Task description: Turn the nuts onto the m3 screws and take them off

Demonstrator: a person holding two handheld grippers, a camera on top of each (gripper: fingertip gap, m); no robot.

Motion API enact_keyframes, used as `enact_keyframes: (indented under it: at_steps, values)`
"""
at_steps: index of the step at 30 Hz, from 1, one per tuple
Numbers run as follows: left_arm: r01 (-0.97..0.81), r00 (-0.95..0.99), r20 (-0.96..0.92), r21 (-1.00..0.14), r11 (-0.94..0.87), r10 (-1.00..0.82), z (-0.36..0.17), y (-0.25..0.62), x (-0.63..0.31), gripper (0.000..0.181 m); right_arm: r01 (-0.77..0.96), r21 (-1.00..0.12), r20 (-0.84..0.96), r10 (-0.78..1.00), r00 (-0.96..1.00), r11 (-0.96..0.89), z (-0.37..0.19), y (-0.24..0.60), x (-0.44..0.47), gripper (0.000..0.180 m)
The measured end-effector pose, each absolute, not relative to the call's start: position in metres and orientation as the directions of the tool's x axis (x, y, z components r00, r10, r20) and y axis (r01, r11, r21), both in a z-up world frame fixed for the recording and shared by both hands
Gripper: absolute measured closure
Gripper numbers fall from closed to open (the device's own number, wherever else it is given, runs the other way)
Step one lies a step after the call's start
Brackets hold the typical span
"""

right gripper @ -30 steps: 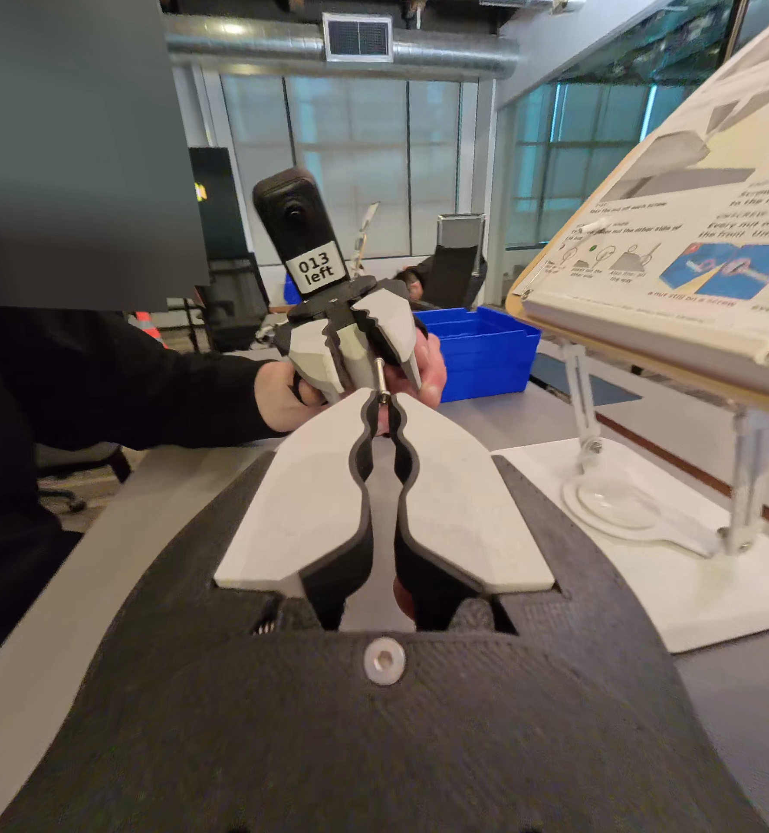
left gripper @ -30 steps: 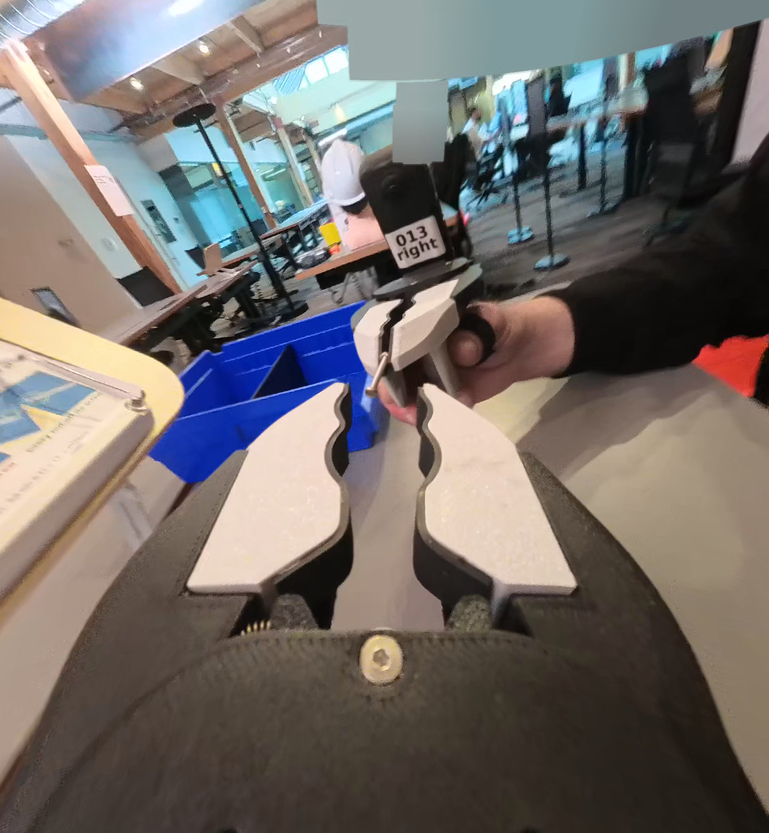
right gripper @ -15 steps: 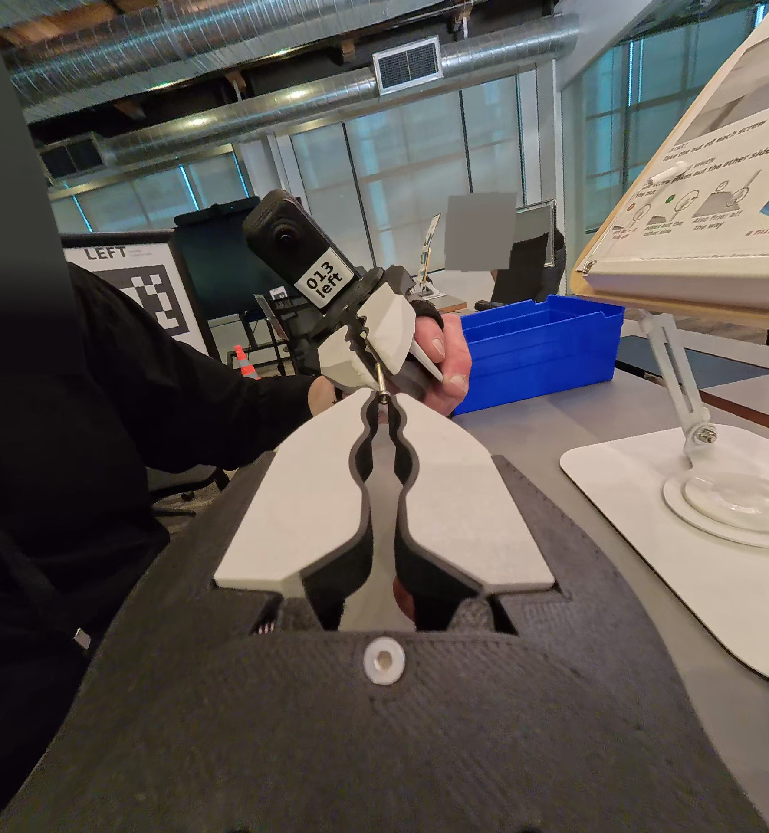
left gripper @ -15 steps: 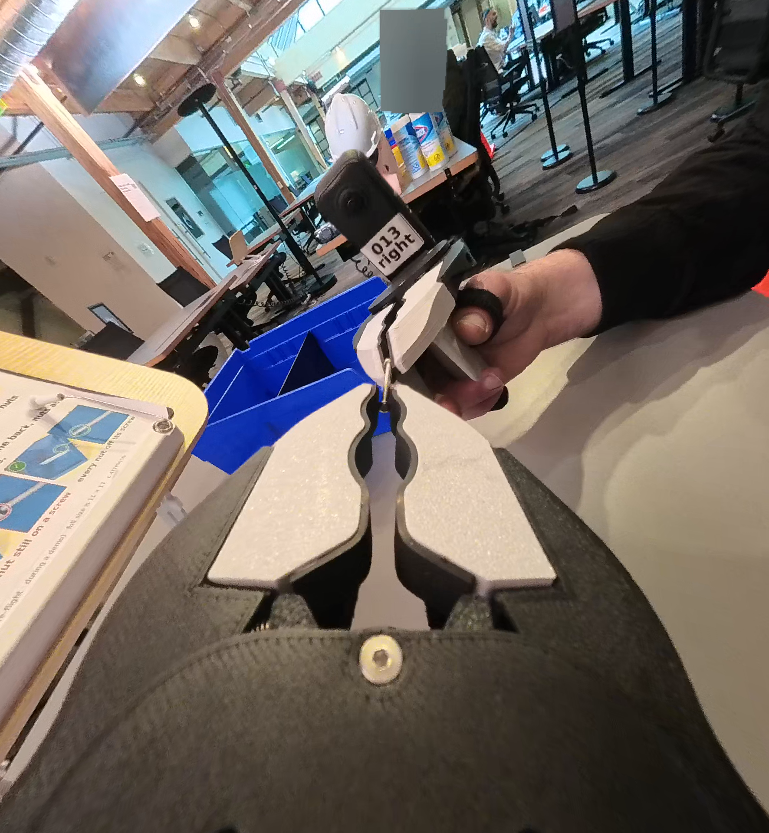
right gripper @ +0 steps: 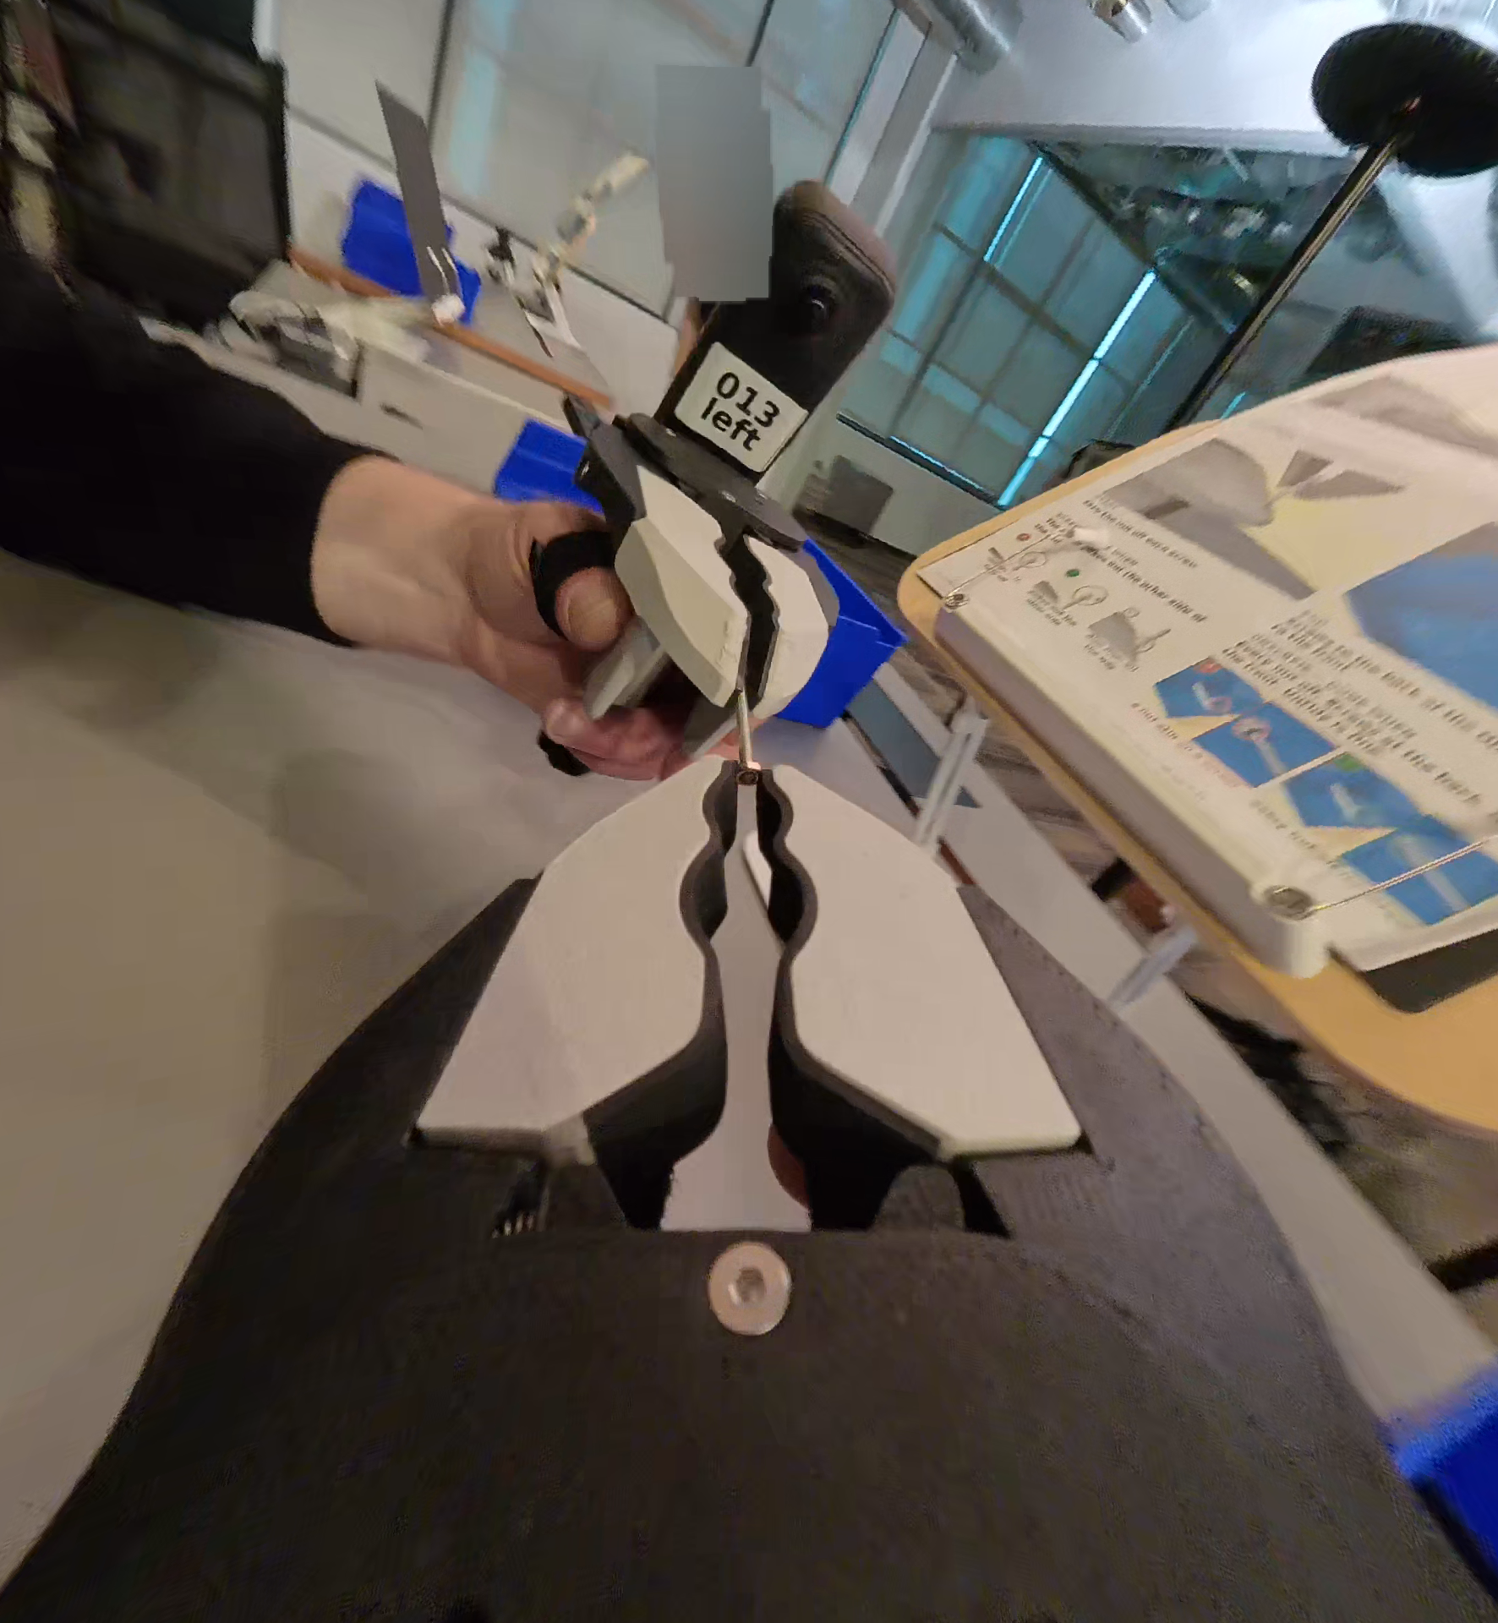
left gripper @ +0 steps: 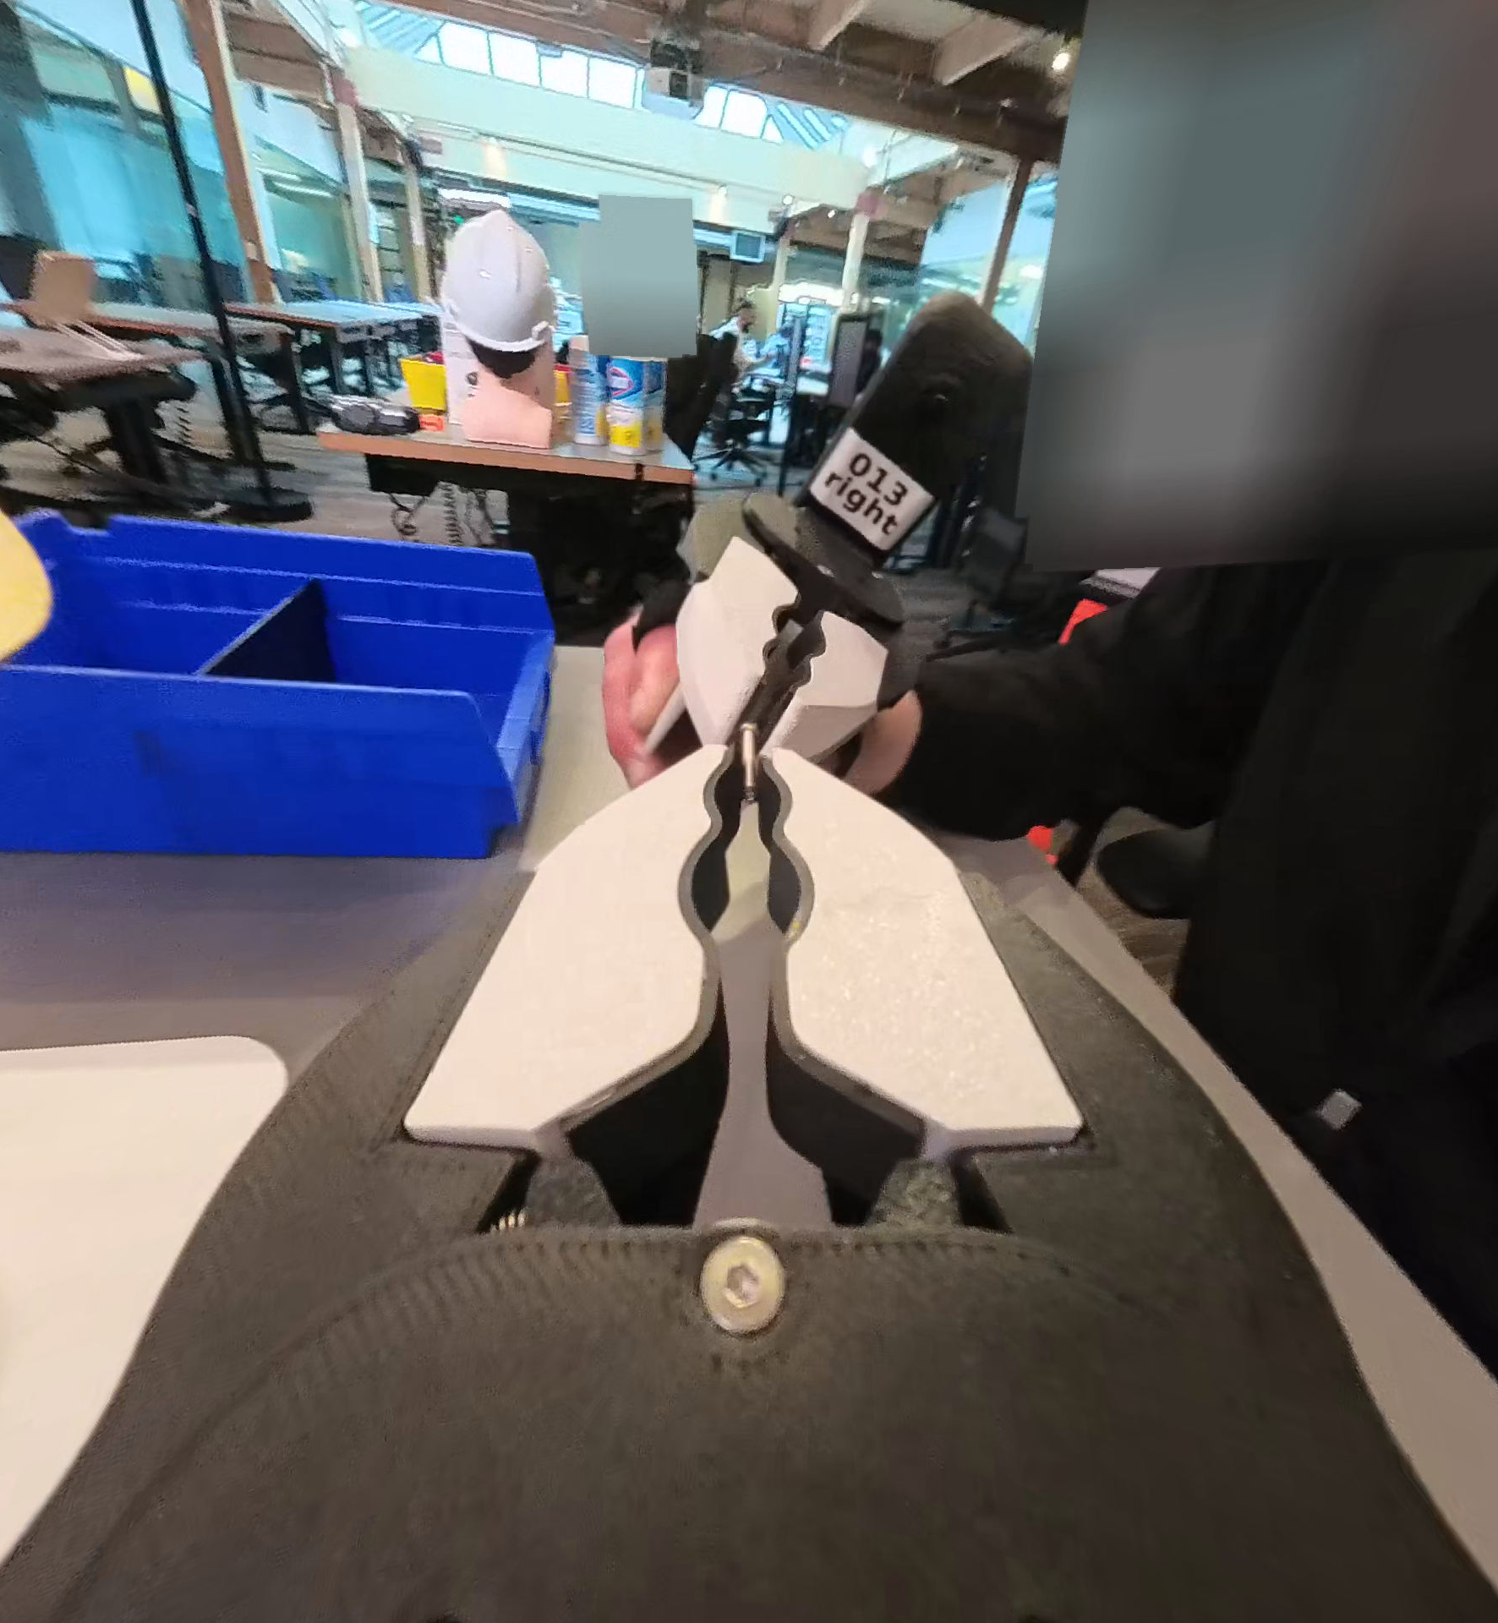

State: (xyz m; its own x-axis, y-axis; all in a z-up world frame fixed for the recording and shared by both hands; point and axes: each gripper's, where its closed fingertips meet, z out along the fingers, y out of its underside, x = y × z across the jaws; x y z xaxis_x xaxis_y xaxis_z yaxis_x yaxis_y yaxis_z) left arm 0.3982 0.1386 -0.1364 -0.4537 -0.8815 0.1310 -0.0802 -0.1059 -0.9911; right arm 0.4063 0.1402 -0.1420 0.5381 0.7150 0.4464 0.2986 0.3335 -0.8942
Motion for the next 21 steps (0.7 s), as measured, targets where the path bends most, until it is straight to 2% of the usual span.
enact_keyframes:
  at_steps: [6, 10, 14, 18, 21]
  values:
    - [-0.099, -0.527, 0.297, -0.952, -0.29, -0.796, -0.138, 0.141, 0.397, 0.178, 0.575, -0.678, 0.734, 0.468, 0.493, 0.457, -0.143, 0.143, 0.406, 0.175]
    - [-0.112, -0.562, 0.369, -0.921, -0.373, -0.74, -0.14, 0.142, 0.396, 0.178, 0.665, -0.573, 0.819, 0.369, 0.44, 0.478, -0.143, 0.143, 0.405, 0.175]
    - [-0.087, -0.553, 0.338, -0.932, -0.351, -0.762, -0.142, 0.144, 0.396, 0.177, 0.608, -0.652, 0.756, 0.444, 0.48, 0.453, -0.145, 0.144, 0.405, 0.175]
    - [-0.059, -0.503, 0.246, -0.966, -0.251, -0.828, -0.144, 0.145, 0.399, 0.155, 0.528, -0.748, 0.66, 0.532, 0.531, 0.402, -0.147, 0.148, 0.408, 0.175]
    - [-0.051, -0.473, 0.163, -0.986, -0.158, -0.866, -0.148, 0.147, 0.398, 0.149, 0.476, -0.806, 0.587, 0.582, 0.564, 0.351, -0.15, 0.153, 0.412, 0.175]
